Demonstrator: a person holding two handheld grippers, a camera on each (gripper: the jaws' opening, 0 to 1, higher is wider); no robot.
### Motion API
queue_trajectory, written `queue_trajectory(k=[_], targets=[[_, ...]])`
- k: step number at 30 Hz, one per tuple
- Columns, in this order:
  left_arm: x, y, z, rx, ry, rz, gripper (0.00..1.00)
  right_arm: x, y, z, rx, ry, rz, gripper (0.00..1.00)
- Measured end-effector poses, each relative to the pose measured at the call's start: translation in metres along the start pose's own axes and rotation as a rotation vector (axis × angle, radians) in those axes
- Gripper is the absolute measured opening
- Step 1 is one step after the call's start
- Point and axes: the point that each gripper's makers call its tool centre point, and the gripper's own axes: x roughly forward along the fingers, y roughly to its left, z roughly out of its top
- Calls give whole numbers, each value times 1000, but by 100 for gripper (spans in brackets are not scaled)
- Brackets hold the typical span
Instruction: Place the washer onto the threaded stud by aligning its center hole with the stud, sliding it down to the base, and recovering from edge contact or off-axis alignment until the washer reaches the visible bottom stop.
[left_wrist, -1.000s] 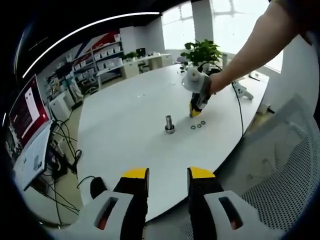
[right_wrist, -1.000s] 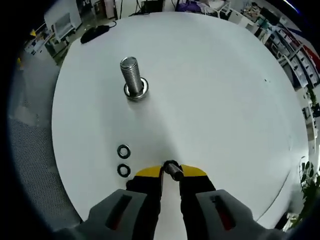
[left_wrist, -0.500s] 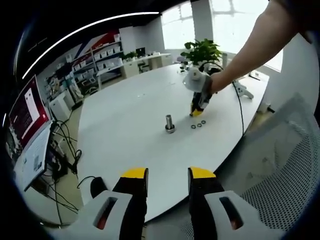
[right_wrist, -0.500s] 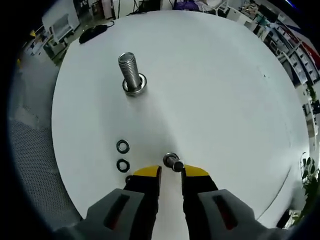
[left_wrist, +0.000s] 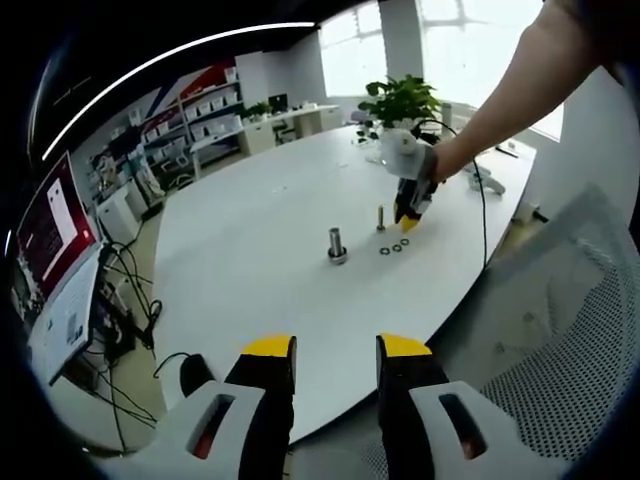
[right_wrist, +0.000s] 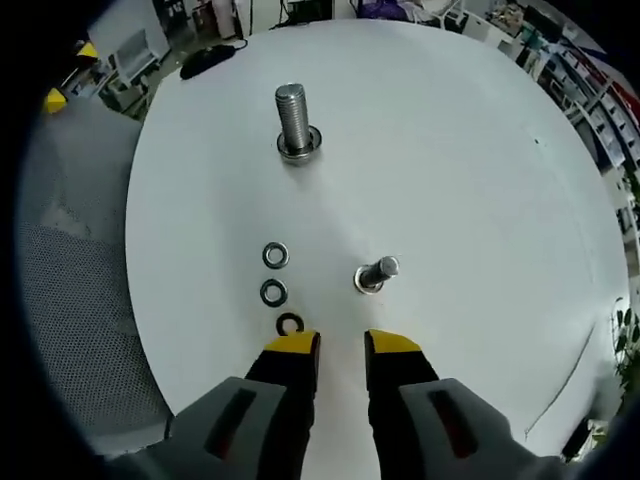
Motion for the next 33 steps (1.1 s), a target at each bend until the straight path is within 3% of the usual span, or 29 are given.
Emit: queue_trajectory(k=[10, 19, 22, 23, 24, 28, 33], targets=[[-1, 0, 0, 9, -5, 4, 30, 3, 26, 0, -43, 17, 72, 22], [-2, 3, 2, 8, -15, 19, 30, 8, 25, 0, -50, 51, 72, 23], [-2, 3, 1, 12, -9, 20, 30, 11, 29, -6, -82, 87, 72, 23], [-2, 3, 1, 13, -6, 20, 30, 11, 25, -1, -140, 67, 57, 21], [-1, 3, 0, 13, -4, 21, 30, 11, 27, -3, -111, 84, 60, 20], [-1, 5, 1, 11, -6, 25, 30, 11, 27, -4, -150, 121, 95, 20], [-1, 5, 1, 13, -3, 27, 30, 13, 27, -4, -210, 172, 63, 20]])
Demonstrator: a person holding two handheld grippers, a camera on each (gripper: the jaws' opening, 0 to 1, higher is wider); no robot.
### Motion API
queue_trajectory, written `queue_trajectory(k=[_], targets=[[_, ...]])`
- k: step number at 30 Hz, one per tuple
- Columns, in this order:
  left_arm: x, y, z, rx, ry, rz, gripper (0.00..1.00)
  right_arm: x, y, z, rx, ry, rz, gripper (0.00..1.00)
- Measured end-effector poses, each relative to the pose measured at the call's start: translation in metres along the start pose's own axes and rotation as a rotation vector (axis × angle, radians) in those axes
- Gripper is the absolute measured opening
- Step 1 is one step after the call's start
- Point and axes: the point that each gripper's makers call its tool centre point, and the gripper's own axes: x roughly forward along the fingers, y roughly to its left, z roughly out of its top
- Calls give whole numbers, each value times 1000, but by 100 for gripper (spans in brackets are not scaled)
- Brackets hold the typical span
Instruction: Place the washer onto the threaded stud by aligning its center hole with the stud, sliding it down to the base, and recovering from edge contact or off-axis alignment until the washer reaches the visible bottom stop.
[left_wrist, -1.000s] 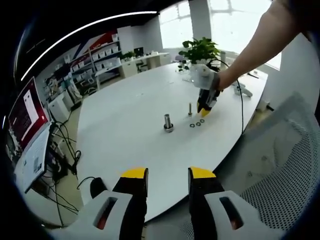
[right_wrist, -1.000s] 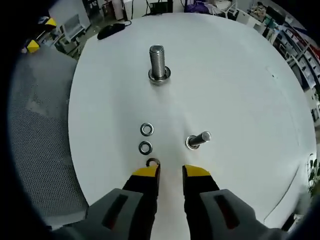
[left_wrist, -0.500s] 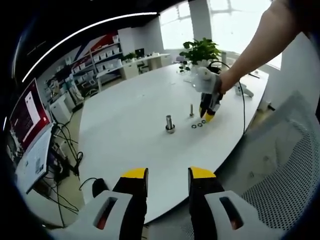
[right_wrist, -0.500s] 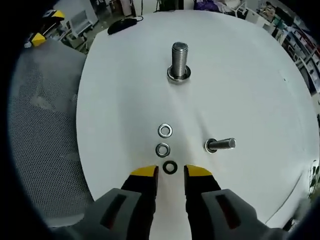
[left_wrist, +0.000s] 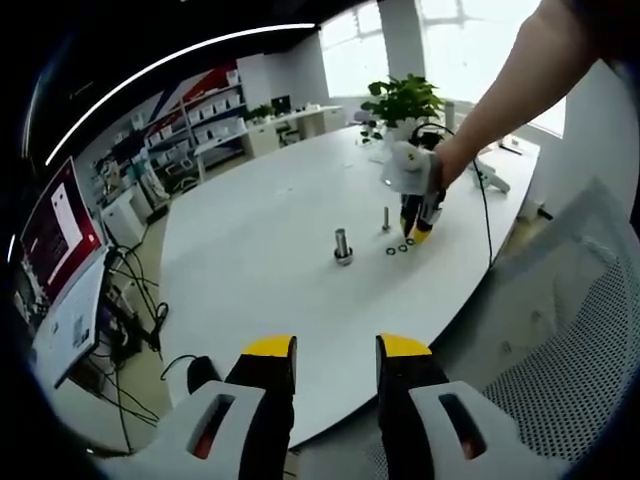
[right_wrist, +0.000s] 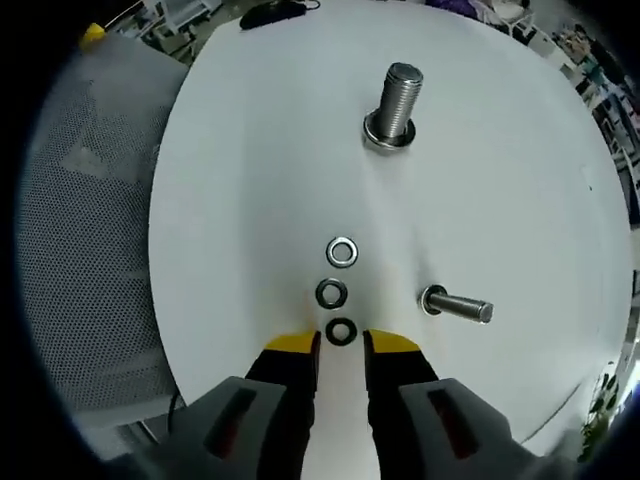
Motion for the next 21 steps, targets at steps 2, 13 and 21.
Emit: queue_trajectory(k=[2, 13, 21], targets=[[0, 0, 0, 1, 0, 1, 29, 0, 1, 0, -10, 6, -5, 20], [0, 1, 0, 0, 4, 2, 29, -2, 0, 2, 19, -1, -3, 16], [0, 2, -1, -1, 4, 6, 29, -1, -2, 1, 17, 87, -5, 15]])
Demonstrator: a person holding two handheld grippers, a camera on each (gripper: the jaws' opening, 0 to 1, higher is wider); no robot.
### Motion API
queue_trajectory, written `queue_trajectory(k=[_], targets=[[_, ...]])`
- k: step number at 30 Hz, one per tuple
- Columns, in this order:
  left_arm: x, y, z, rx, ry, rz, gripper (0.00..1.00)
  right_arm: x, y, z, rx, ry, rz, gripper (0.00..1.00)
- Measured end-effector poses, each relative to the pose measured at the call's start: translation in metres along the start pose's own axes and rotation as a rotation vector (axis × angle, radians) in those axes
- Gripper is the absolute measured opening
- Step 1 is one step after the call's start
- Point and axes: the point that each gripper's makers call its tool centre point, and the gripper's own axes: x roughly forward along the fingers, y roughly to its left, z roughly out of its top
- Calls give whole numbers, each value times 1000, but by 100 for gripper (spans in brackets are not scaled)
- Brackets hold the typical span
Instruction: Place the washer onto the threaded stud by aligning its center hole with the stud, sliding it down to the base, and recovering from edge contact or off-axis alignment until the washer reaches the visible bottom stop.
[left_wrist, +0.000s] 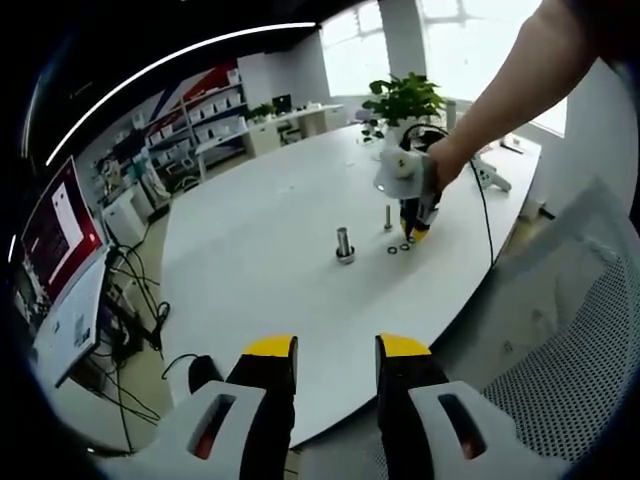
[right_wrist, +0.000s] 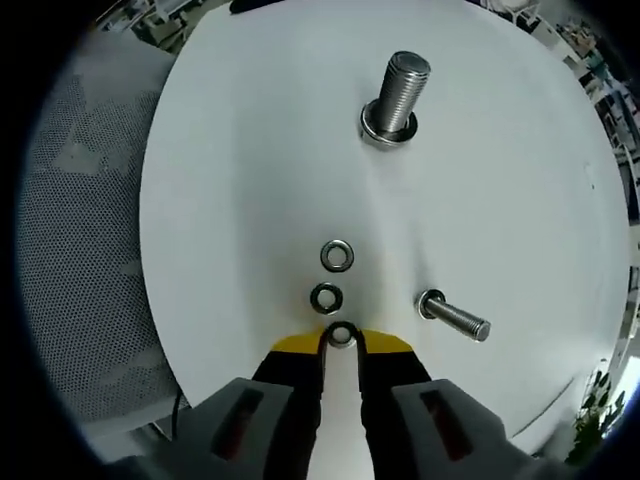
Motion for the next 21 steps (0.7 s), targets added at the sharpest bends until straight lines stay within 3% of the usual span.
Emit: queue_trajectory(k=[8, 12, 16, 21], targets=[[0, -1, -1, 3, 4, -3, 29, -1, 0, -3, 67, -58, -34, 14], [0, -2, -1, 6, 5, -7, 29, -2, 2, -3, 3, -91, -70, 14], [0, -3, -1, 7, 4, -10, 29, -2, 0, -3, -6, -83, -68, 14], [0, -3, -1, 12, 8, -10, 29, -5, -6, -10, 66, -90, -63, 14]])
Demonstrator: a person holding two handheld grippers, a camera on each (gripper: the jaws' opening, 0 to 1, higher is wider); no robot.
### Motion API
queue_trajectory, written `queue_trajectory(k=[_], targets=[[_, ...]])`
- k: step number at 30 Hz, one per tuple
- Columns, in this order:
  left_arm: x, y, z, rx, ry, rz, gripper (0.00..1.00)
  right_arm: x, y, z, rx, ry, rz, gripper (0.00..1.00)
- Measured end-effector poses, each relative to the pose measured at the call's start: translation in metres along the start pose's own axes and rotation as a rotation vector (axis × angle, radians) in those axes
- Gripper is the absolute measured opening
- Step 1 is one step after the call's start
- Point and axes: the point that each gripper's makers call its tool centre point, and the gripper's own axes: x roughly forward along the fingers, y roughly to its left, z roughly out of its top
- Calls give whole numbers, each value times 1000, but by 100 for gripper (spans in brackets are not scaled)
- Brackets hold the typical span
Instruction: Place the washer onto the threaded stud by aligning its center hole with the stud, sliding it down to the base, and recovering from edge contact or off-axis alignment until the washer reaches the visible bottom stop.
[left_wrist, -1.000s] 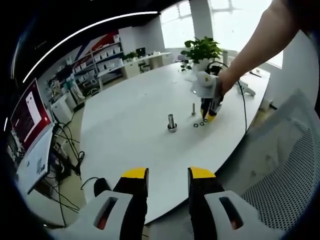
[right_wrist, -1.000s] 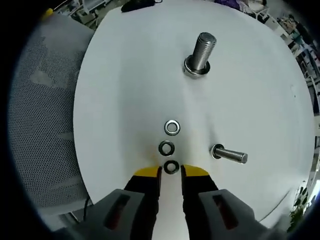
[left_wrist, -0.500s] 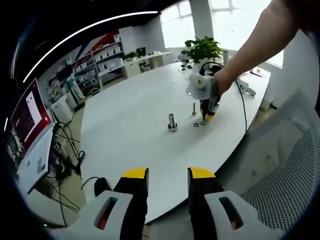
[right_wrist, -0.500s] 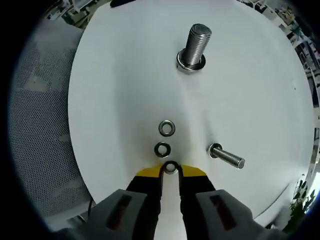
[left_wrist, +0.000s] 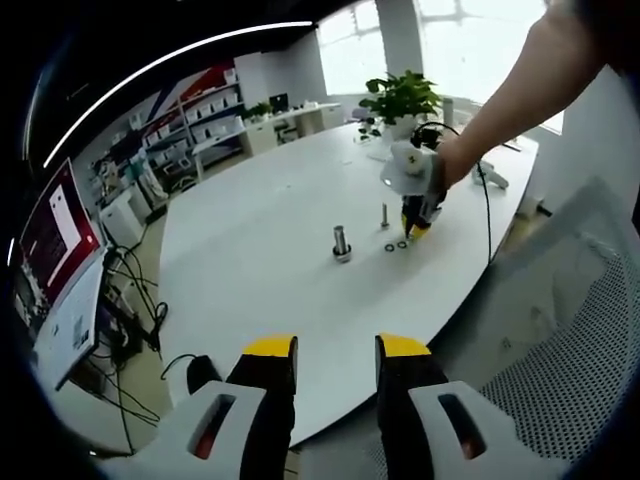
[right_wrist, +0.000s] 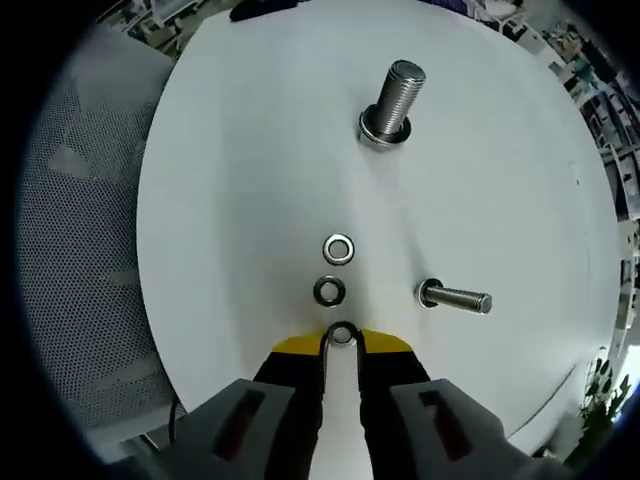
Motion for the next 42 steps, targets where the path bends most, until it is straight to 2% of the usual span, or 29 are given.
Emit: queue_trajectory(k=[4, 11, 19, 26, 30, 42], targets=[[-1, 1, 1, -3, -5, 4, 29, -12, -13, 1, 81, -39, -8, 14], [-1, 1, 2, -1, -9, 6, 29, -33, -28, 9, 110, -75, -34, 14], [-1, 1, 2, 2, -9, 5, 29, -49, -44, 23, 108, -112, -64, 14], [-1, 1, 2, 2, -11, 8, 29, -54, -47, 24, 86, -112, -67, 14], [-1, 2, 2, 2, -11, 9, 29, -56, -44, 25, 40, -99, -70, 14], [-1, 2, 2, 2, -9, 8, 29, -53, -51, 36, 24, -123, -91, 14]])
